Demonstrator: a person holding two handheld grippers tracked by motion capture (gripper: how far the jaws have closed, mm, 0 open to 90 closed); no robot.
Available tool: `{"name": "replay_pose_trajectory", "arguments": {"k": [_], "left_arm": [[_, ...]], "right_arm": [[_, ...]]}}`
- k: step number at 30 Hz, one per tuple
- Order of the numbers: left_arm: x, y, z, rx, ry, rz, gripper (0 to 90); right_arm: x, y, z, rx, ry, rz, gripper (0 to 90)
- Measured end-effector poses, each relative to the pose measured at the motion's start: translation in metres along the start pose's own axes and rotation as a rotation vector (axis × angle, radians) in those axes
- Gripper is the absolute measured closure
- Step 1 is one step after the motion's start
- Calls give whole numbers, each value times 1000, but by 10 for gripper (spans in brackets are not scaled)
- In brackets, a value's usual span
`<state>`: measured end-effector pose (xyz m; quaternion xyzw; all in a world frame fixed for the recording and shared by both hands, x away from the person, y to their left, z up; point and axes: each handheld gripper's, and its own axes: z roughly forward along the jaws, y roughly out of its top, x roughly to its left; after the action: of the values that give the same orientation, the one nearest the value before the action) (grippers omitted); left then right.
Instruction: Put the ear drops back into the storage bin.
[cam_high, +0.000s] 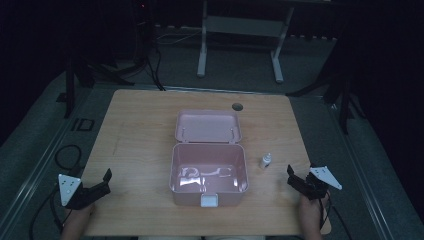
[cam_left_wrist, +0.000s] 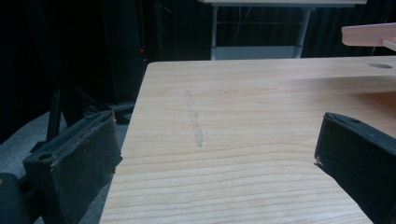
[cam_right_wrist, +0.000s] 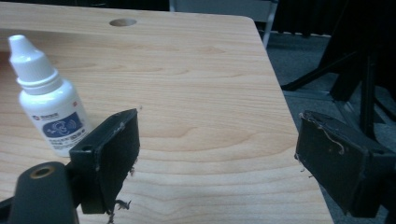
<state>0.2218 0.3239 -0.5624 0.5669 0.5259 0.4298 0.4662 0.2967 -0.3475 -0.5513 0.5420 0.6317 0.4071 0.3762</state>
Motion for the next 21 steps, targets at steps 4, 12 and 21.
{"name": "replay_pose_trajectory", "arguments": {"k": [4,12,21], "left_arm": [[0,0,0,0,0,1,3],[0,0,0,5,1,4,3],[0,0,0,6,1,6,3]], "right_arm": [[0,0,0,8,6,3,133],[-2,12,4,159,82,-8,136],[-13,26,2,345,147,-20,137]]}}
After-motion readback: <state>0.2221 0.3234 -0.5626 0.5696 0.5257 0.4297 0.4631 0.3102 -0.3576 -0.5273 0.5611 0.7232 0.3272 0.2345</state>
